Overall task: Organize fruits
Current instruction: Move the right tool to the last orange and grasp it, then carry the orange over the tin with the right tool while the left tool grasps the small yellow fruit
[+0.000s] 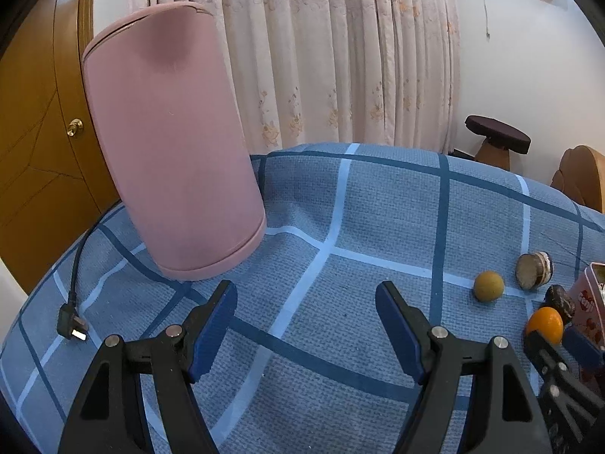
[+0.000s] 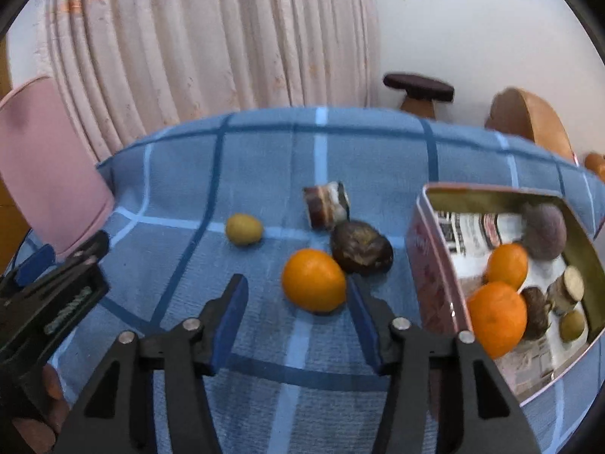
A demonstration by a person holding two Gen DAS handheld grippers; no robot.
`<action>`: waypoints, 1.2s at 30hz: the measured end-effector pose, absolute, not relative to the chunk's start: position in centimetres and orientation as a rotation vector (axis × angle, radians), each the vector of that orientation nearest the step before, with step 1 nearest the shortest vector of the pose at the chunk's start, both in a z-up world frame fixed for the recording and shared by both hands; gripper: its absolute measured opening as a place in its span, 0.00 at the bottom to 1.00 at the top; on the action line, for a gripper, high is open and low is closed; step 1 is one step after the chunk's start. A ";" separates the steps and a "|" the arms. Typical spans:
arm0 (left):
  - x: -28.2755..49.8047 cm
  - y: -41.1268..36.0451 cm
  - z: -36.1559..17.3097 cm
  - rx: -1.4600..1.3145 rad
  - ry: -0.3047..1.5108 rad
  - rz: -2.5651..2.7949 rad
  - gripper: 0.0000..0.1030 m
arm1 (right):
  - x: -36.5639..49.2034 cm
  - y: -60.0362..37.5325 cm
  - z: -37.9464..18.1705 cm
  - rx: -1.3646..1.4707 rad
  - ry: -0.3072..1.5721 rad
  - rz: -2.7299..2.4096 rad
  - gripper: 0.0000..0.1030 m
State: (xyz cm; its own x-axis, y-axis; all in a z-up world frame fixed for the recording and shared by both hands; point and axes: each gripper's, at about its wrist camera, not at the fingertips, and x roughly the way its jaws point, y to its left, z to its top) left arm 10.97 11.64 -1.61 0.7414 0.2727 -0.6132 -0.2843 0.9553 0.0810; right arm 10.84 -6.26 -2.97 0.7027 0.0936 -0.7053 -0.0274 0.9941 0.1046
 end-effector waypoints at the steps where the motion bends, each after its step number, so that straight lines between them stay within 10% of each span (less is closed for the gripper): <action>1: 11.1 11.7 -1.7 -0.021 0.673 0.304 0.75 | 11.2 -6.6 -3.3 0.112 0.810 0.054 0.53; 36: 16.6 2.0 -2.7 0.112 0.766 -0.054 0.74 | 5.6 -13.3 1.4 0.174 0.528 0.057 0.41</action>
State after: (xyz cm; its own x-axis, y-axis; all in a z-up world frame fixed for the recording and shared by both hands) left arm 16.60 2.04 -2.71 0.7196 -0.0079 -0.6943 0.0892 0.9927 0.0811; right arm 5.64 -13.25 1.38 0.8627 0.0989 -0.4959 -0.0092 0.9836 0.1801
